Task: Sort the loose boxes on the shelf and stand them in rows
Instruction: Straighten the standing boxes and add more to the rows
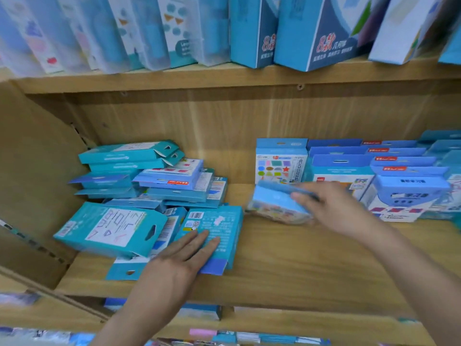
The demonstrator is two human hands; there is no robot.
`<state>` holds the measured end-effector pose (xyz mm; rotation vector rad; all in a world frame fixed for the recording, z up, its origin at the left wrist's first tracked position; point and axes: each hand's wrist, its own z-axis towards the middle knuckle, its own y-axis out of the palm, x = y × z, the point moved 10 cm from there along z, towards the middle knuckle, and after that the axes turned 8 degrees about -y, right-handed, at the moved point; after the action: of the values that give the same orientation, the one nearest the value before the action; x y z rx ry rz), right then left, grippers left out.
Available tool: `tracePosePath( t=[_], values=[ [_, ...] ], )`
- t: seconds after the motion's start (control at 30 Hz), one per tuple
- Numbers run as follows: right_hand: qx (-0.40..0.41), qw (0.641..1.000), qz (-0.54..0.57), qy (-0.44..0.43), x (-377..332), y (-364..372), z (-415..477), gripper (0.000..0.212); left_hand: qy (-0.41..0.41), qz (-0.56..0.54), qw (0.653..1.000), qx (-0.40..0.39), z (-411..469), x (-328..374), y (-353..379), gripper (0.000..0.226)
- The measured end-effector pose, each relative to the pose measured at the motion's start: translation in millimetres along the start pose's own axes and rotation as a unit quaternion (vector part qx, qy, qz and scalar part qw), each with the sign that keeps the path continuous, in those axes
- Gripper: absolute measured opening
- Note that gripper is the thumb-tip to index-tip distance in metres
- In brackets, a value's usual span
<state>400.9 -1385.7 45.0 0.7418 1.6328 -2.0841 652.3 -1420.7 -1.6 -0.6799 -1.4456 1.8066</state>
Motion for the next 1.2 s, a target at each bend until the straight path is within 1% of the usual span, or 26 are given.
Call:
tracePosePath(
  t=[0.03,0.07,0.13,0.17,0.27,0.3,0.4,0.47,0.5,0.57,0.63,0.7,0.73,0.77,0.8,0.83,0.87,0.9,0.93,1.0,1.07,1.13,1.17,1.2],
  values=[
    [0.012,0.996,0.071,0.045,8,-10,1,0.022,0.013,0.021,1.000,0.001,-1,3,5,0.058],
    [0.015,0.987,0.137,0.084,15,-14,-1,0.021,0.024,0.035,0.999,0.005,-1,6,10,0.055],
    [0.021,0.965,0.223,0.137,24,-16,-8,0.022,0.036,0.028,0.999,0.002,0,6,17,0.058],
    [0.025,0.956,0.249,0.153,28,-16,-12,0.022,0.042,0.012,0.999,-0.002,0,6,17,0.062],
    [0.031,0.937,0.302,0.173,35,-13,-21,0.021,0.019,-0.045,0.996,-0.068,4,-3,26,0.093],
    [0.032,0.932,0.315,0.178,37,-12,-23,0.021,0.011,-0.058,0.995,-0.084,5,-5,25,0.093],
    [0.034,0.925,0.331,0.184,38,-12,-25,0.020,-0.010,-0.096,0.990,-0.098,5,-3,19,0.072],
    [0.030,0.928,0.324,0.181,37,-14,-26,0.020,-0.023,-0.109,0.988,-0.111,6,2,14,0.079],
    [0.025,0.930,0.320,0.179,36,-14,-26,0.020,-0.036,-0.139,0.985,-0.098,9,3,8,0.081],
    [0.005,0.936,0.305,0.174,34,-14,-26,0.019,-0.061,-0.209,0.972,-0.091,17,9,-7,0.077],
    [-0.035,0.950,0.263,0.162,29,-11,-25,0.020,-0.066,-0.234,0.968,-0.063,35,22,-30,0.074],
    [-0.073,0.967,0.202,0.137,22,-7,-22,0.021,-0.082,-0.258,0.961,-0.054,60,32,-38,0.083],
    [-0.085,0.972,0.179,0.124,18,-5,-21,0.021,-0.089,-0.287,0.951,-0.075,74,38,-33,0.089],
    [-0.094,0.975,0.168,0.109,15,-3,-19,0.023,-0.096,-0.336,0.930,-0.110,87,45,-23,0.094],
    [-0.100,0.976,0.168,0.094,11,-1,-19,0.025,-0.106,-0.400,0.898,-0.151,98,51,-9,0.096],
    [-0.103,0.976,0.177,0.078,9,1,-19,0.026,-0.117,-0.461,0.861,-0.179,107,56,2,0.093],
    [-0.100,0.973,0.195,0.066,7,1,-19,0.025,-0.128,-0.498,0.836,-0.192,114,57,11,0.085],
    [-0.088,0.970,0.221,0.058,6,0,-20,0.024,-0.136,-0.507,0.830,-0.189,120,56,17,0.073],
    [-0.064,0.964,0.250,0.057,8,-3,-21,0.023,-0.138,-0.498,0.838,-0.176,125,55,18,0.061],
    [0.017,0.951,0.300,0.078,22,-14,-27,0.032,-0.141,-0.497,0.844,-0.143,128,50,14,0.045],
    [0.105,0.934,0.323,0.107,43,-25,-38,0.039,-0.169,-0.517,0.834,-0.098,134,36,5,0.041],
    [0.165,0.925,0.320,0.123,57,-30,-49,0.039,-0.202,-0.539,0.816,-0.043,147,13,-6,0.038],
    [0.184,0.923,0.315,0.123,62,-30,-52,0.037,-0.208,-0.539,0.815,-0.031,156,4,-9,0.037],
    [0.200,0.922,0.307,0.122,65,-29,-53,0.032,-0.209,-0.525,0.824,-0.029,165,-3,-8,0.035]
  ],
)
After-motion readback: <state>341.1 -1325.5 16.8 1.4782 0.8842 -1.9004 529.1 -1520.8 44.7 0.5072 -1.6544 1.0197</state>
